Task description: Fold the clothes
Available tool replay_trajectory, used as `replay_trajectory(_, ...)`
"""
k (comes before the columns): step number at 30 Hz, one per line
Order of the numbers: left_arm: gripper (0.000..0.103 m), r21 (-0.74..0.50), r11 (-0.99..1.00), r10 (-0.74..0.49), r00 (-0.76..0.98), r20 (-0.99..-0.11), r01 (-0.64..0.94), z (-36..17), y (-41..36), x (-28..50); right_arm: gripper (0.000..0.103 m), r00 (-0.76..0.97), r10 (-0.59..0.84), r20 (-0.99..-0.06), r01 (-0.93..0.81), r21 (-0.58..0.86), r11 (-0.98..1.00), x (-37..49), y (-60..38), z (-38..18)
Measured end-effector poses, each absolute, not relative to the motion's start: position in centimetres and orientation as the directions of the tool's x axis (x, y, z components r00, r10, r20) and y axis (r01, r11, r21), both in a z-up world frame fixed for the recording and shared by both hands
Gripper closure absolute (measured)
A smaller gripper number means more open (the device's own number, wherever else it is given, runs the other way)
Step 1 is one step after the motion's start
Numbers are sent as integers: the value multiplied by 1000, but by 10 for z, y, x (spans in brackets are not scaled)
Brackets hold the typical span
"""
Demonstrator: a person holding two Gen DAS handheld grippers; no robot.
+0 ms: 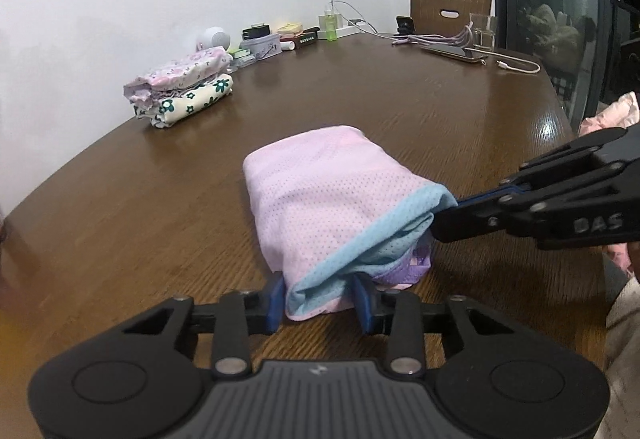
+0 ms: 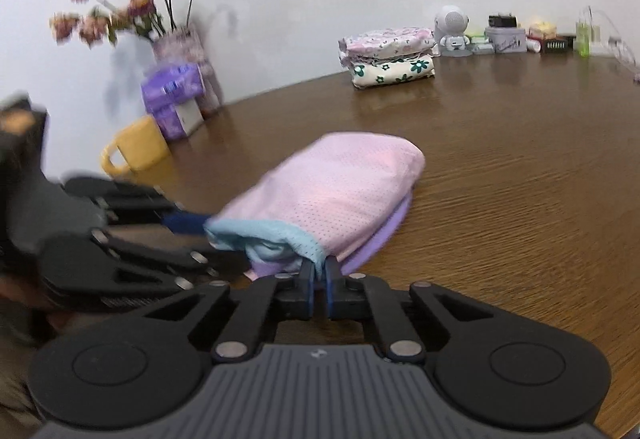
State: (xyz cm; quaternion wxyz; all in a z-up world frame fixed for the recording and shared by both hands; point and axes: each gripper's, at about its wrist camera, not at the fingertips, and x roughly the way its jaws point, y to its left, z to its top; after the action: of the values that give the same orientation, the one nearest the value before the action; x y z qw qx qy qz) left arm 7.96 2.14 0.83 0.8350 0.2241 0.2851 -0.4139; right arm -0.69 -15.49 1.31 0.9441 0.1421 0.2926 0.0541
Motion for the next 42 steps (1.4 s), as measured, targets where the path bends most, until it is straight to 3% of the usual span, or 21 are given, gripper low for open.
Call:
replay_trajectory(2, 70, 138, 562, -563, 499, -659, 816, 8, 22, 78, 99, 819, 219, -530, -26, 347, 938, -8, -155, 16)
replay_trajectory(12, 70, 129, 560, -579, 498, -646, 819, 17, 31, 77, 99, 810, 185, -556, -7, 306, 952, -7, -148, 4)
replay_trajectory(16, 81, 124, 559, -572, 490, -658, 820, 15, 34, 79, 96, 810, 170, -561, -5, 284, 959, -6, -145, 1)
replay_trajectory(18, 81, 114, 560, -573, 483, -662, 821, 15, 36, 80, 91, 811, 161, -562, -5, 269, 963, -9, -143, 3)
replay_trajectory(20, 80, 111, 564, -572, 484, -662, 818, 17, 38, 80, 73, 816, 151, -557, -10, 249, 968, -14, -140, 6)
replay_trajectory(22, 80, 112, 570, -568, 489, -662, 814, 18, 40, 82, 66, 821, 148, -551, -21, 230, 973, -17, -135, 9)
replay_trajectory(30, 81, 81, 587, -566, 480, -670, 806, 17, 42, 87, 65, 830, 119, -545, 14, 234, 972, -2, -125, 10)
replay_trajectory(35, 81, 66, 597, -564, 477, -674, 800, 16, 41, 88, 74, 825, 100, -556, 39, 233, 972, -3, -123, 7)
replay_trajectory(42, 81, 53, 610, -558, 476, -680, 791, 15, 41, 92, 72, 825, 105, -555, 45, 250, 967, -8, -123, 7)
